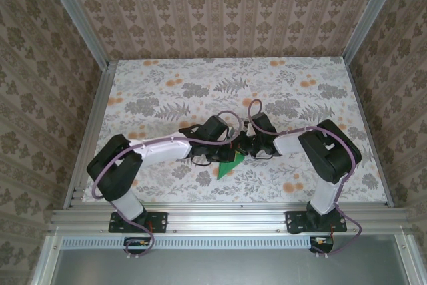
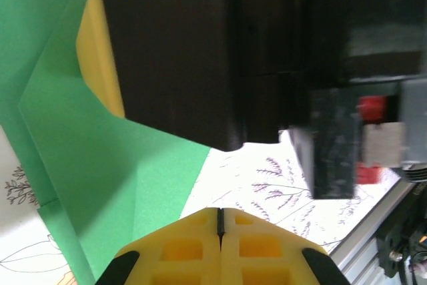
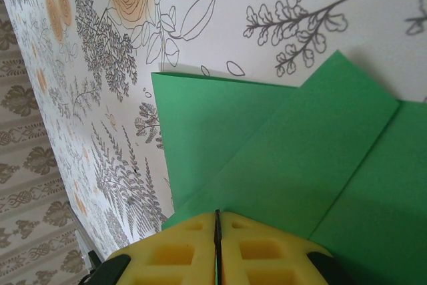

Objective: Fold a paper plane with a square sheet of paper (pick it up from the middle)

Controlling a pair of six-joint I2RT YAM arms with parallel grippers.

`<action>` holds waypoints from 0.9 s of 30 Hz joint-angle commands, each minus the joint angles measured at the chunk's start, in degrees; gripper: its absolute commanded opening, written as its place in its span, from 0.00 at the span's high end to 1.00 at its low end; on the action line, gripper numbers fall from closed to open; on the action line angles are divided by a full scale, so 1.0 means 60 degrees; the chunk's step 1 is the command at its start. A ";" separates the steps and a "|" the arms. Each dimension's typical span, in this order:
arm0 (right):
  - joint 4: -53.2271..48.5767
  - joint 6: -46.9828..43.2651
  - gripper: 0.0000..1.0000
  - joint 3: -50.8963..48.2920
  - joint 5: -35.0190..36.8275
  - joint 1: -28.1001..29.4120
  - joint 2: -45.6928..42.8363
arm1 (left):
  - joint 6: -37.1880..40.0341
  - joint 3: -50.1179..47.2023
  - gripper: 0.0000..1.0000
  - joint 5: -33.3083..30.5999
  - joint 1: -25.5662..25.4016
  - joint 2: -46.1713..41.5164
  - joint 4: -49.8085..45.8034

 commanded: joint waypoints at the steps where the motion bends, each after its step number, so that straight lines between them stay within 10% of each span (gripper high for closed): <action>1: -0.0998 0.0014 0.90 -0.0306 0.0638 0.0020 0.0272 | 0.0371 0.0164 0.98 0.0058 0.0011 0.0337 -0.0355; 27: -0.2095 -0.0420 0.90 0.0102 0.1037 0.0020 0.0201 | -0.0316 -0.3222 0.97 0.0993 0.0014 -0.0296 0.1254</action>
